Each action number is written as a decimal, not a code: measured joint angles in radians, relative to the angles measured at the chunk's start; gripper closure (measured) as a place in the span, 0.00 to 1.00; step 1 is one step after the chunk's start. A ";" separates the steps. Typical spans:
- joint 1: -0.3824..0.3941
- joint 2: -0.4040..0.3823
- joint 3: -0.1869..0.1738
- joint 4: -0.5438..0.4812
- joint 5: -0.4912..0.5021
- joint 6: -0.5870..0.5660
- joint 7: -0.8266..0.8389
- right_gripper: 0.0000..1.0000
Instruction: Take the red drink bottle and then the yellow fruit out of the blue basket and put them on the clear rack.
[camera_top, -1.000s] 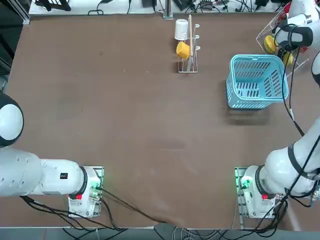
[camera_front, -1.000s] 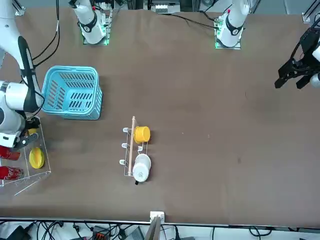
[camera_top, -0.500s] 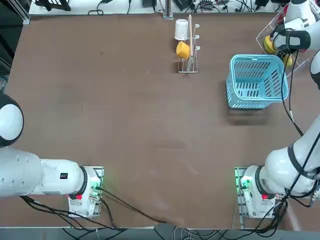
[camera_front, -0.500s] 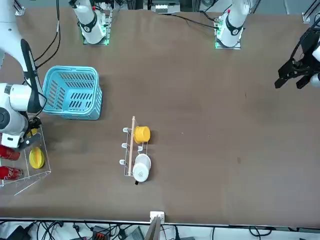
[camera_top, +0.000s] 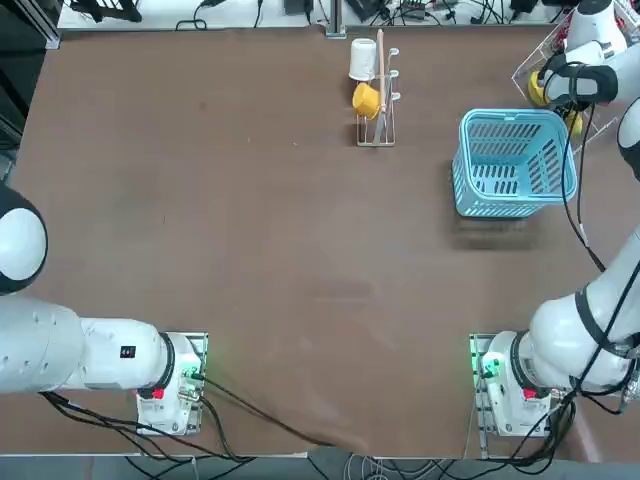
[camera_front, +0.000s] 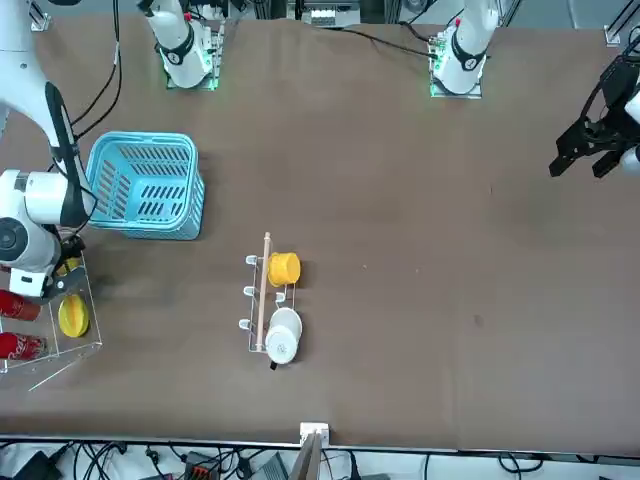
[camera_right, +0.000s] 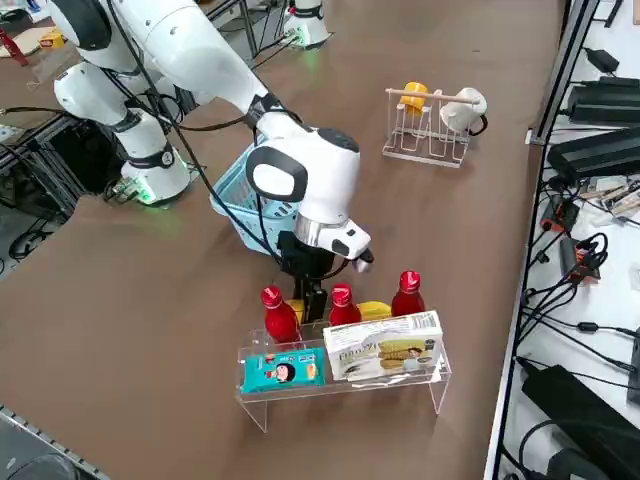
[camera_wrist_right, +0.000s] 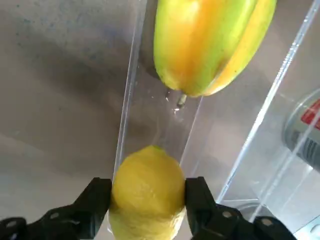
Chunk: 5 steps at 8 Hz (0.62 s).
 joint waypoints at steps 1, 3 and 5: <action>0.000 0.001 0.000 0.000 0.000 0.000 0.000 0.13; 0.000 0.001 0.000 0.001 -0.002 0.000 0.000 0.00; 0.000 -0.001 0.000 0.006 -0.003 0.000 0.000 0.00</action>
